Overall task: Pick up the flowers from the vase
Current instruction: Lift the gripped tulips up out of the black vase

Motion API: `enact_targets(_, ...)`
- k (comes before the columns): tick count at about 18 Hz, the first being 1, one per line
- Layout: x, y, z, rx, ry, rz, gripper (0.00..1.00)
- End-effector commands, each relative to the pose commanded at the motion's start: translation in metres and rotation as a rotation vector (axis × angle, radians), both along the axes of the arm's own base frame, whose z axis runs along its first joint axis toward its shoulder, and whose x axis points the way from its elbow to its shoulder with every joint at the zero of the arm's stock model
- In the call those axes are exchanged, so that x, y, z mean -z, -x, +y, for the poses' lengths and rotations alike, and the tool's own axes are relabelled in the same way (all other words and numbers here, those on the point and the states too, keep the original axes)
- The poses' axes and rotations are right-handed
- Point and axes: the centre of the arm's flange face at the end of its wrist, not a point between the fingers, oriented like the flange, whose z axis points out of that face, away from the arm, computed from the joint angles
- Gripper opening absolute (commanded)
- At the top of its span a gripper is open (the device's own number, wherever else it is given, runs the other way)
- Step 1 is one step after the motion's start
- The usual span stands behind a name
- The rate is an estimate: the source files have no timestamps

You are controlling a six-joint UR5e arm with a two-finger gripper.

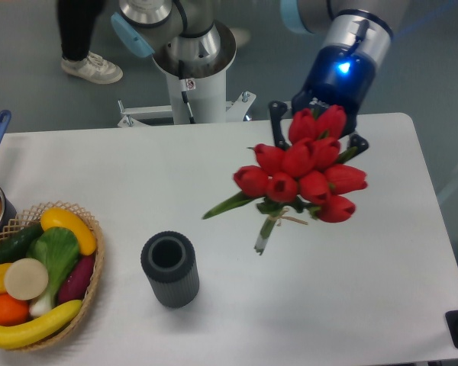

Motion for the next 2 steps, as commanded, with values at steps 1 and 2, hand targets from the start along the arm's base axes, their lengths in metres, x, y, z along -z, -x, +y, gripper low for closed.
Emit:
enact_targets(1, 0.0022, -0.0003, -0.0001, 0.001, 0.001, -0.003, 0.22)
enact_targets(2, 0.0021, -0.0009, -0.0003, 0.001, 0.001, -0.003, 0.22)
